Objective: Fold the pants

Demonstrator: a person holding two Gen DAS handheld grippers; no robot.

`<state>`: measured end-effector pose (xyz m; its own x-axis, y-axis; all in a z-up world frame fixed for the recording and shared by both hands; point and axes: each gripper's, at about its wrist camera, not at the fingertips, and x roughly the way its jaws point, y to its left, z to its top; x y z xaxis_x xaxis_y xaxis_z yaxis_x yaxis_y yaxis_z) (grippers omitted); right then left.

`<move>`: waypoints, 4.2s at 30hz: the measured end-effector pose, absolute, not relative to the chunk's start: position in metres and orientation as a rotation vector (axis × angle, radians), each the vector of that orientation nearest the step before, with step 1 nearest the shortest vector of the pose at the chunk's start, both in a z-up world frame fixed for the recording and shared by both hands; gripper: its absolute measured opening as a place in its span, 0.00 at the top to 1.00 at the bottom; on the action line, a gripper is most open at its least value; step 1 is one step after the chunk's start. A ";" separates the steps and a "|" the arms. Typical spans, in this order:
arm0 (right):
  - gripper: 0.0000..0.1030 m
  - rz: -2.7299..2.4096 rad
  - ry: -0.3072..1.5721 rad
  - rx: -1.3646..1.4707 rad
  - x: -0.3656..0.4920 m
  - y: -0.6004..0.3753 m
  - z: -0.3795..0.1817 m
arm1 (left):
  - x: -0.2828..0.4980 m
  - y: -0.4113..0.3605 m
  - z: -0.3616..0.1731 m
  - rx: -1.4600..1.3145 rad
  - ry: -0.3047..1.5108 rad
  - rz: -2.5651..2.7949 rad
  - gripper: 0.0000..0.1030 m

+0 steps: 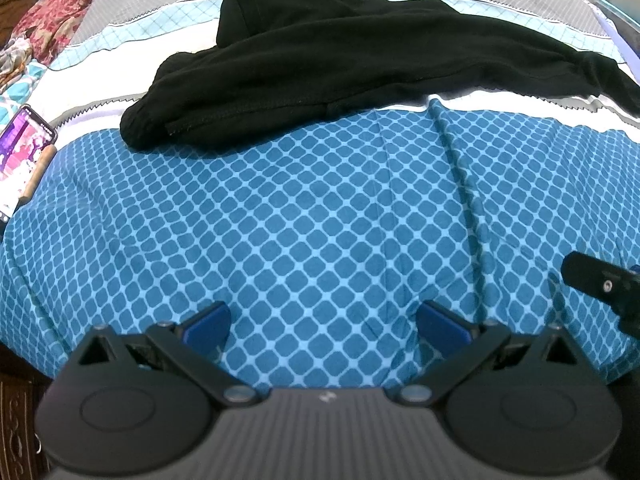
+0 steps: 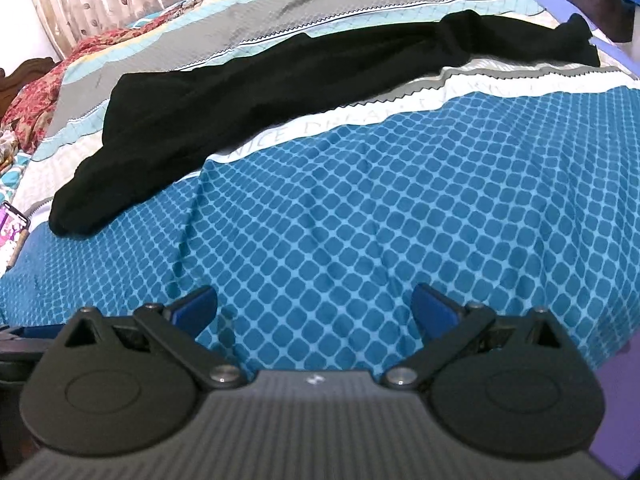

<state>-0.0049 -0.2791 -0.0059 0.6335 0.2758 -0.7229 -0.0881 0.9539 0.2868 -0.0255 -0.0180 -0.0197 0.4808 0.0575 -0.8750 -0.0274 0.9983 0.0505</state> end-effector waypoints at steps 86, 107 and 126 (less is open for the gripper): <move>0.94 -0.525 0.538 0.679 0.058 -0.637 0.041 | 0.002 0.157 0.036 -0.840 1.171 0.110 0.89; 0.50 -0.178 0.575 0.493 0.110 -0.495 0.109 | 0.078 0.172 0.099 -0.298 0.887 0.145 0.07; 0.33 0.809 0.732 -0.358 0.370 -0.039 0.097 | 0.064 0.089 0.044 -0.068 0.652 -0.199 0.81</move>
